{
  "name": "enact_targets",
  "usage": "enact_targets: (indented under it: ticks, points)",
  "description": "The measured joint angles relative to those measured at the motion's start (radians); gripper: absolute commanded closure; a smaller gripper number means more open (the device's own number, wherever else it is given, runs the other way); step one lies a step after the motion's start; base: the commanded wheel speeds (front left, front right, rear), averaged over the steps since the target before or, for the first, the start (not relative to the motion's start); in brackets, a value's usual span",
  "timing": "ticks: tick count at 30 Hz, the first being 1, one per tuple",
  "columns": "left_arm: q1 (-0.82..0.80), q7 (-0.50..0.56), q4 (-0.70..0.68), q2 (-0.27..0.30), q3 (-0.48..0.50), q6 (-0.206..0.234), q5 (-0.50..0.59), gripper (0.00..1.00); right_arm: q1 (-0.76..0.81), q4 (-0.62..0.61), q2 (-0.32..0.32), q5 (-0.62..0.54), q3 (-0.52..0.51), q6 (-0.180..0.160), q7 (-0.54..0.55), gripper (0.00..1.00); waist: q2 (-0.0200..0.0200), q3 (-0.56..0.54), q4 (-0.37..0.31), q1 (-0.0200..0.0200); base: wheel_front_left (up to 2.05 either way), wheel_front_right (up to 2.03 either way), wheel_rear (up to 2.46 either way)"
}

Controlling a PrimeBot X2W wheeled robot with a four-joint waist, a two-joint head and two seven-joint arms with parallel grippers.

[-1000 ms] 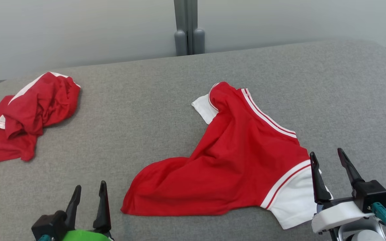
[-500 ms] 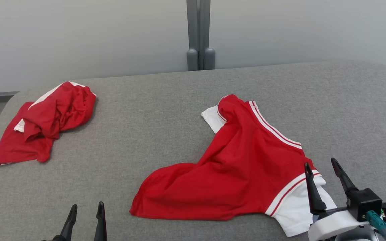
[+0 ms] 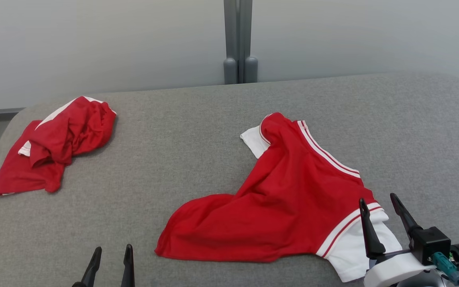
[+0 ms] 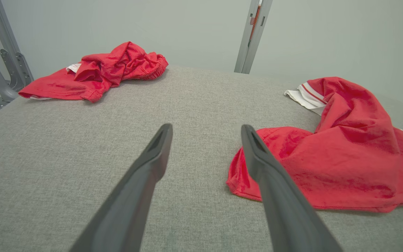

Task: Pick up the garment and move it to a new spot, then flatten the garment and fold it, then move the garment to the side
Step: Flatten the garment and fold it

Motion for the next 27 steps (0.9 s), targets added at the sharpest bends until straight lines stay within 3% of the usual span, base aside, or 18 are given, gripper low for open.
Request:
enact_targets:
  ticks: [7,15,18,27]
  points:
    - [-0.019,0.000,0.094,-0.002,-0.056,0.000,0.011,0.00,-0.026,0.092,-0.013,-0.030,-0.050,0.000,0.022,0.00,0.0000,0.008,-0.011,0.0000,0.00,0.00,0.00]
    - [-0.124,0.177,0.206,-0.011,-0.112,0.016,-0.010,0.00,-0.048,0.172,-0.086,-0.044,-0.033,0.000,0.403,0.00,0.0000,0.045,-0.022,0.0000,0.00,0.00,0.00]
    - [-0.146,0.231,0.216,-0.015,-0.120,0.032,-0.030,0.00,-0.046,0.193,-0.105,-0.034,-0.035,0.000,0.484,0.00,0.0000,0.065,-0.026,0.0000,0.00,0.00,0.00]
    - [-0.196,0.267,0.245,-0.013,-0.120,0.041,-0.043,0.00,-0.103,0.250,-0.089,-0.030,-0.046,0.000,0.497,0.00,0.0000,0.110,-0.035,0.0000,0.00,0.00,0.00]
